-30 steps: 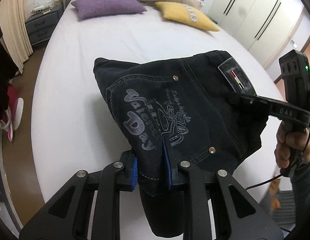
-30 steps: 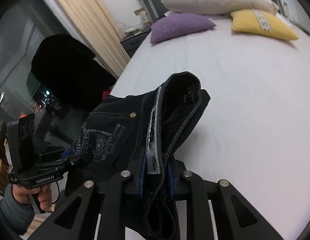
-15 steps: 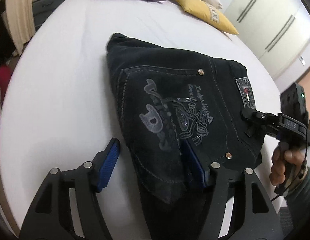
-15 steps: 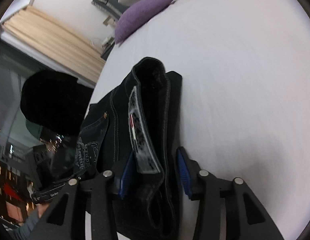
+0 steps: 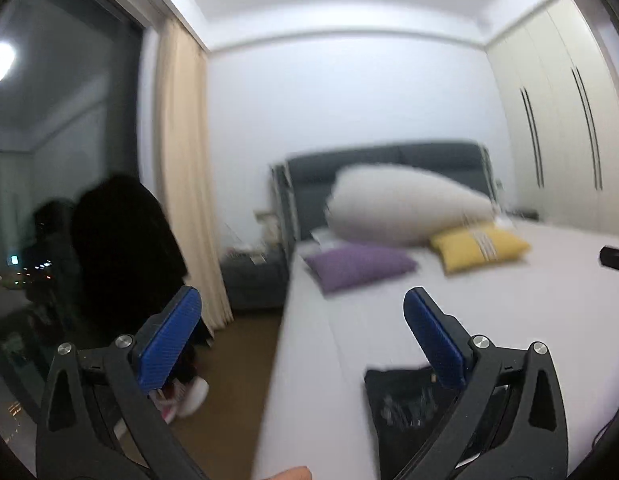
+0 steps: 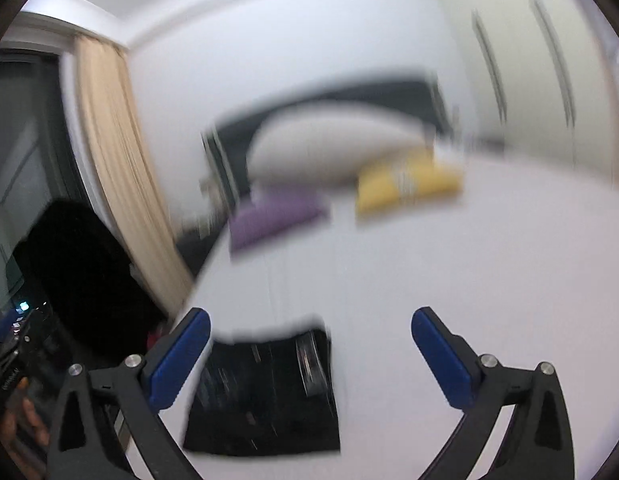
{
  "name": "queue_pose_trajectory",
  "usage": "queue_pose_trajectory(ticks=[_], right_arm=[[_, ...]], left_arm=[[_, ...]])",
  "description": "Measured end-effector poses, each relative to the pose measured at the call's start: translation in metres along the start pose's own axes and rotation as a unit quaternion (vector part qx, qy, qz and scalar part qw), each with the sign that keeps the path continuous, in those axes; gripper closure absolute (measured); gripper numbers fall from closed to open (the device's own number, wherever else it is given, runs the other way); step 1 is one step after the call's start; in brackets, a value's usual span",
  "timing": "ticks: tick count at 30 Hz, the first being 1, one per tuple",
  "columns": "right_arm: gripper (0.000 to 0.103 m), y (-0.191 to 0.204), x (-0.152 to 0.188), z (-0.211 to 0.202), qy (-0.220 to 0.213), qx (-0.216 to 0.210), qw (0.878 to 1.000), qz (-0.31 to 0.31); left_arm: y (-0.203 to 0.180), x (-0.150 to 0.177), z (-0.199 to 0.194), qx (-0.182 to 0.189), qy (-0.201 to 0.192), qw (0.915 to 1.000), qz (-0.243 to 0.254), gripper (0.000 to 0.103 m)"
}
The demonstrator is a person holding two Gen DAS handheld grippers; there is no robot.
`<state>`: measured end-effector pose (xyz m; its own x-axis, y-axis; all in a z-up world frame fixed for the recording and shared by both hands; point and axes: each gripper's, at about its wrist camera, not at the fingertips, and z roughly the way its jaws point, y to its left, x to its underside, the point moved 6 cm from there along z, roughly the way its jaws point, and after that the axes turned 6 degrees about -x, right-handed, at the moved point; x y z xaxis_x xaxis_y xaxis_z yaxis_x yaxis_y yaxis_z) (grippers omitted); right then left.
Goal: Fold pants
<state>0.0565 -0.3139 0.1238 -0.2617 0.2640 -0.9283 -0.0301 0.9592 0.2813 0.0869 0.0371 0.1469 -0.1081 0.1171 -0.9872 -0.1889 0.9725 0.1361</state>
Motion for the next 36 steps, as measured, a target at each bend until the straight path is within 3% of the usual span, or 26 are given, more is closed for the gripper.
queue_pose_trajectory(ticks=[2, 5, 9, 11, 15, 19, 27, 36], right_arm=[[0.000, 0.026, -0.031, -0.037, -0.059, -0.003, 0.998, -0.019], [0.000, 0.057, -0.060, -0.068, -0.108, -0.020, 0.994, -0.027], [0.000, 0.084, -0.080, -0.108, -0.141, -0.032, 0.989, -0.031], [0.000, 0.092, -0.079, -0.121, -0.143, -0.032, 0.988, -0.041], [0.000, 0.103, -0.058, -0.120, -0.077, -0.012, 0.995, -0.057], [0.000, 0.106, -0.030, -0.083, 0.000, 0.004, 0.998, -0.063], [0.000, 0.098, 0.033, -0.049, 0.107, 0.042, 0.993, -0.034], [0.000, 0.098, 0.061, -0.032, 0.142, 0.044, 0.988, -0.044]], left_arm=[[0.010, -0.029, -0.029, 0.000, -0.017, 0.9998, -0.011, 0.000], [0.021, -0.054, -0.061, 0.015, -0.026, 0.9994, -0.018, 0.000], [0.032, -0.064, -0.080, 0.063, 0.025, 0.9976, -0.013, 0.000], [0.038, -0.061, -0.079, 0.054, 0.059, 0.9968, -0.008, 0.000], [0.032, -0.027, -0.064, 0.046, 0.150, 0.9877, -0.004, 0.000], [0.025, 0.024, -0.046, 0.041, 0.247, 0.9680, -0.010, 0.000], [0.016, 0.092, -0.021, 0.034, 0.302, 0.9528, -0.006, 0.000], [0.007, 0.125, -0.005, 0.035, 0.318, 0.9476, -0.001, 0.000]])
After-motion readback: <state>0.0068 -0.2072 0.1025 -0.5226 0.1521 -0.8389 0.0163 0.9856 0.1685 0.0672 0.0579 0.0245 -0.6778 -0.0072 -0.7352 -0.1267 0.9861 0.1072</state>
